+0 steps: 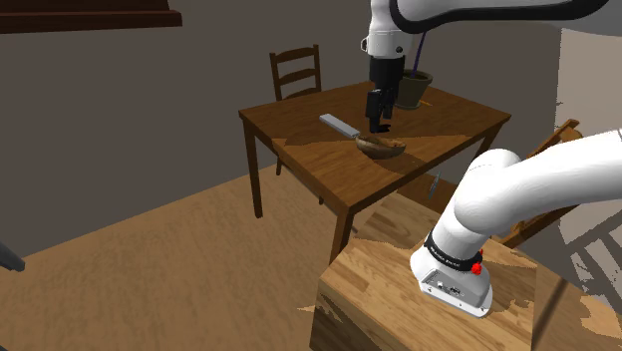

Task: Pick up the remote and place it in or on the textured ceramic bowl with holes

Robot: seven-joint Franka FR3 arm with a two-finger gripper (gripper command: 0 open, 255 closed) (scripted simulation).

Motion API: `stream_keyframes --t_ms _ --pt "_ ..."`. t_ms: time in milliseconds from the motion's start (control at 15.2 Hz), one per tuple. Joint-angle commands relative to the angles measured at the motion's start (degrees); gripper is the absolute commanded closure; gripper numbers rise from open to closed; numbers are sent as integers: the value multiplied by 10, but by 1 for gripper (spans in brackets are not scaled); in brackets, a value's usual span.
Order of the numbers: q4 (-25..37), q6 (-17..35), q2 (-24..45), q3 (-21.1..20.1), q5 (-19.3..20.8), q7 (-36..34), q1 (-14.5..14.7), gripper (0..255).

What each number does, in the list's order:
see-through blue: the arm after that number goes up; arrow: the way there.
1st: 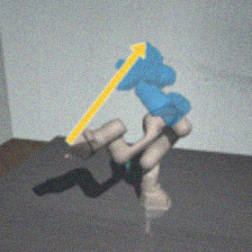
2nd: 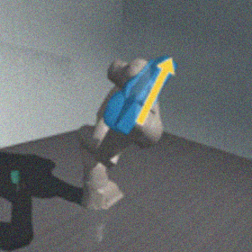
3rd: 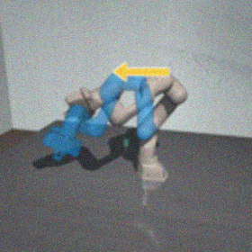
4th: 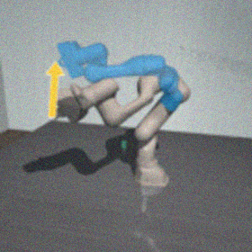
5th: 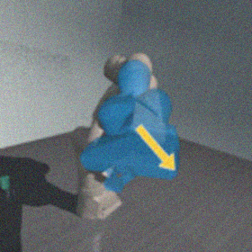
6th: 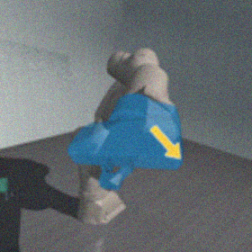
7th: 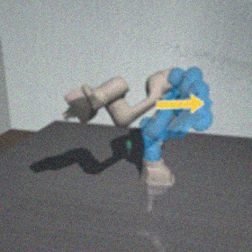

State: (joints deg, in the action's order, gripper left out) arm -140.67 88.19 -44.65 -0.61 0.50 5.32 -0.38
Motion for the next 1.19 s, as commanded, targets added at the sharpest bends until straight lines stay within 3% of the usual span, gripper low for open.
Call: stream_keyframes --t_ms 0,594,1122 --pt "0 0 0 0 0 0 0 0" --pt "22 147 144 62 41 49 -34 0" --pt "90 252 294 112 45 94 -55 0"
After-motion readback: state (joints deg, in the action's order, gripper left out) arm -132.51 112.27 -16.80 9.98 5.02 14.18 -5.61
